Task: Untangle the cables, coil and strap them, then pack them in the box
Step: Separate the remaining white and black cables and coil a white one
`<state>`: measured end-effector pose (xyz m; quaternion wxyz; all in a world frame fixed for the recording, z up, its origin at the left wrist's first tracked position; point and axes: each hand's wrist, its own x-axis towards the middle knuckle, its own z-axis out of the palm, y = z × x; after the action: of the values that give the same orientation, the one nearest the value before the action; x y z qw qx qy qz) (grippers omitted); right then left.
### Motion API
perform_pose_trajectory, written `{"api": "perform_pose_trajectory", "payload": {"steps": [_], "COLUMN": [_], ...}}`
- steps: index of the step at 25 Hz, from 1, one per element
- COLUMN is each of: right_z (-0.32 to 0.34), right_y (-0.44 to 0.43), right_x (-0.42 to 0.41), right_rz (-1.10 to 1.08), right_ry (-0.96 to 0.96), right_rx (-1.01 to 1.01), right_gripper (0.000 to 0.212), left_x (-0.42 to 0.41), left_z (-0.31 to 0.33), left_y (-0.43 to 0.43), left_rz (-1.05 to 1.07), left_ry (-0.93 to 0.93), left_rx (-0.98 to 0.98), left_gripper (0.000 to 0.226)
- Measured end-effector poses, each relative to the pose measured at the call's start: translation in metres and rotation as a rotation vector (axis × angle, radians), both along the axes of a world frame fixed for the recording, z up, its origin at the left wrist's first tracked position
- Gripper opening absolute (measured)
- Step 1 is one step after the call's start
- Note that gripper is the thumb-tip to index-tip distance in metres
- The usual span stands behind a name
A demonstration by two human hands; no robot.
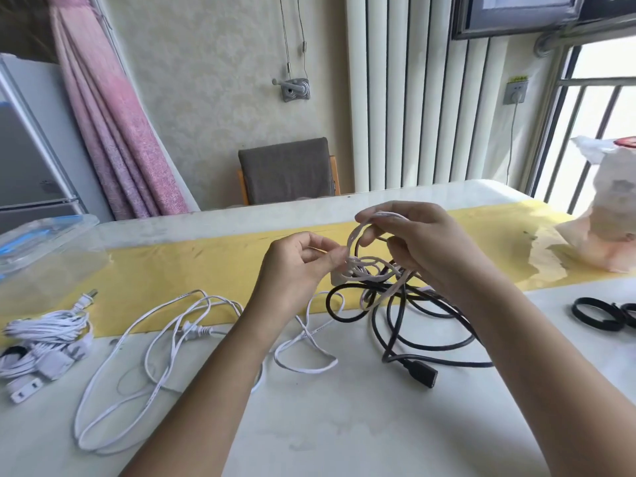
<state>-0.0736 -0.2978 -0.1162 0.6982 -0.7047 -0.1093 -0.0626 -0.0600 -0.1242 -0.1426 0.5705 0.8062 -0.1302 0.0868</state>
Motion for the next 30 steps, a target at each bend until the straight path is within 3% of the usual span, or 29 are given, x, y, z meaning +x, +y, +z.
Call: {"api": "perform_pose_trajectory", "payload": {"steps": [3,6,9,11,15,20,25,30], "right_z": [0.000,0.000,-0.001,-0.002,-0.002,-0.001,0.001,-0.003], "right_y": [0.004,-0.001,-0.006,-0.007,-0.014,-0.013,-0.012,-0.018], "right_x": [-0.003,-0.003,-0.003,-0.001,0.001,-0.004,-0.007,-0.001], "right_rz": [0.116,0.198,0.222,0.175,-0.008,0.052,0.082,0.061], "right_ry": [-0.014,-0.018,-0.025,-0.029,-0.040,-0.036,-0.024,-0.014], "right_rx": [0.102,0.145,0.032,-0.022,-0.278,-0.540,-0.663,-0.802], "right_gripper": [0.021,0.029,0.042,0.041,0.024,0.007,0.014,0.017], "left_x": [0.000,0.000,-0.005,-0.007,-0.001,0.003,0.008,0.006], "left_z": [-0.003,-0.002,0.002,0.003,-0.001,-0.003,-0.009,-0.010], "left_y": [0.002,0.007,0.004,0.000,0.002,0.004,0.003,0.004], "left_rz": [-0.093,-0.196,-0.275,-0.314,-0.278,-0.272,-0.395,-0.295], "left_ry": [0.149,0.123,0.167,0.217,0.041,-0.198,-0.087,-0.021], "left_rx": [0.084,0.179,0.020,-0.035,-0.060,0.015,-0.060,0.025], "left_gripper": [0.030,0.024,0.007,0.009,0.018,0.022,0.029,0.027]}}
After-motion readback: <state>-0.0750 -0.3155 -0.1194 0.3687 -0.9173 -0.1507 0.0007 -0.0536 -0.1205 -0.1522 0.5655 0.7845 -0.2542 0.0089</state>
